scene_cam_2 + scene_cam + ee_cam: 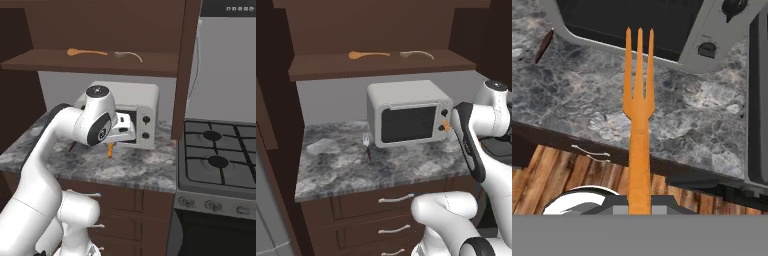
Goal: Organize the utensils by type. Pick up the wooden spoons from the counter and place them in the open cabinet. Then pick up the metallic utensils from the counter and place them in the open drawer.
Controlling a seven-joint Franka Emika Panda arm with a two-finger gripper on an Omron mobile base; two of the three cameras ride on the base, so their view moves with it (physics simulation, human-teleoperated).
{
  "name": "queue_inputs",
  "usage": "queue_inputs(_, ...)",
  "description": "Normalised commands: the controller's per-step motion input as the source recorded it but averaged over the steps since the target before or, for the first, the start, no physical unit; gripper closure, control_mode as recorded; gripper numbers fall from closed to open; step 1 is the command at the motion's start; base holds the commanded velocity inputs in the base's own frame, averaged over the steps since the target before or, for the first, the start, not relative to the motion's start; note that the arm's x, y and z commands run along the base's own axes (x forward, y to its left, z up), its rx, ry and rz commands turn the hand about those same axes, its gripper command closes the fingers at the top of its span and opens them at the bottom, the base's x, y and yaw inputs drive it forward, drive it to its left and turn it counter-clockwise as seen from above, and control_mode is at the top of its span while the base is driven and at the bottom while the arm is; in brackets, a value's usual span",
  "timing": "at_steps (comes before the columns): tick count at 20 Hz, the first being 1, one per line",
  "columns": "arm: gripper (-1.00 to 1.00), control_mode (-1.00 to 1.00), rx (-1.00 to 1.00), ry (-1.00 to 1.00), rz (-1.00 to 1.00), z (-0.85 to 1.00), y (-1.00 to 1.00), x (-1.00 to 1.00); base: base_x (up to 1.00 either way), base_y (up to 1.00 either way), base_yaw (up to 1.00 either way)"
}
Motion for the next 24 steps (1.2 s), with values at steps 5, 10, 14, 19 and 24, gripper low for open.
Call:
queue_inputs(5,1.00,1.00,0.00,0.00,0.00,0.00,0.00,0.00,-0.74,-0.25,-0.18)
queue_inputs(10,1.00,1.00,0.00,0.00,0.00,0.00,0.00,0.00,-0.58,-0.25,-0.47)
queue_inputs(14,1.00,1.00,0.00,0.00,0.00,0.00,0.00,0.00,-0.07,-0.04,-0.87)
queue_inputs(19,1.00,1.00,0.00,0.00,0.00,0.00,0.00,0.00,0.00,-0.06,-1.00)
queue_inputs(24,1.00,1.00,0.00,0.00,0.00,0.00,0.00,0.00,0.00,-0.07,-1.00)
